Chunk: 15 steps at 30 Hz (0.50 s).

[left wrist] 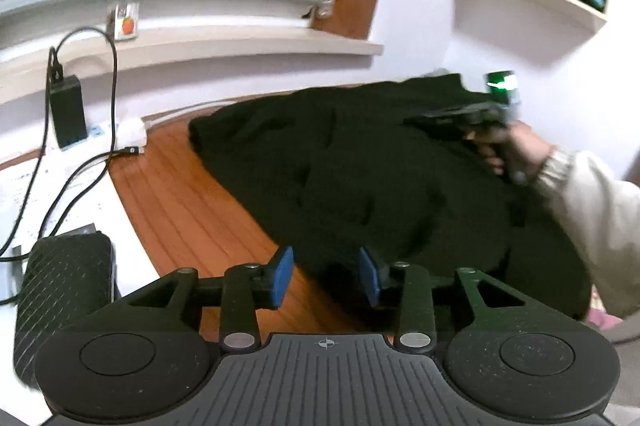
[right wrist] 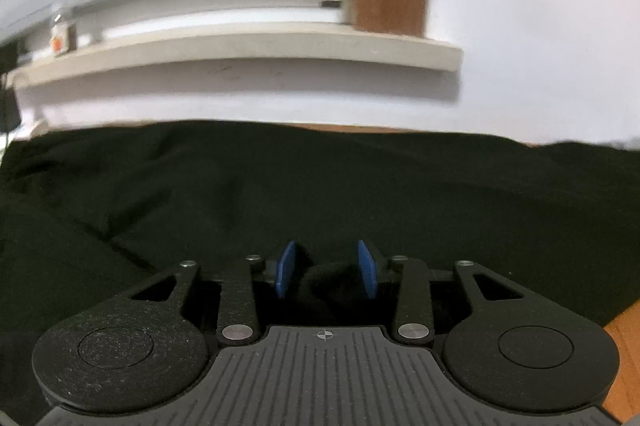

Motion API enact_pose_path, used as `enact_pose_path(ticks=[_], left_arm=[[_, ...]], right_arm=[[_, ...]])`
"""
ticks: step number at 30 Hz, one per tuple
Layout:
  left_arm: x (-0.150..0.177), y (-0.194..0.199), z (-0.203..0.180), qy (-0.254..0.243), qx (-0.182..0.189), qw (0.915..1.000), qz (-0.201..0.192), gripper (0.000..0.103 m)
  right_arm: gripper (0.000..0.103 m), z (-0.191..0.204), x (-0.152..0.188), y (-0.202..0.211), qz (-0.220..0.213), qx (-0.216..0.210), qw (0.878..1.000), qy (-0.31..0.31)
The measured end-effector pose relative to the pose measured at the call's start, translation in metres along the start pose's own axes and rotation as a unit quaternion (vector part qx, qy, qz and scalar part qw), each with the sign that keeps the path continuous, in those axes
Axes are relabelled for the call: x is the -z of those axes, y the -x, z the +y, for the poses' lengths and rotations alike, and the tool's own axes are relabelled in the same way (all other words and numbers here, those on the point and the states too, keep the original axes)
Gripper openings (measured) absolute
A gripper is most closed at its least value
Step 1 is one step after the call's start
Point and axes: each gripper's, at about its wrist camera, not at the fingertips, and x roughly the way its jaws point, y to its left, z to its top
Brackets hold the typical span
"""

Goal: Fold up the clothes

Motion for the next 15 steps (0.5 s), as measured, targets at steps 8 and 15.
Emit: enact_pose_path(ticks=[8,15], left_arm=[[-0.019,-0.039,0.016,0.009,-0.017,0.9998,-0.003,0.044],[-0.038,-0.063,0.018,0.018,-0.019,0.9996,-0.015,0.044]], right_arm=[[0.037,0.088,0.002,0.065,0.0,-0.174,0.983,0.053],[0.037,0.167,0.013,0.122,0.023,-0.284,0.951,0.124]])
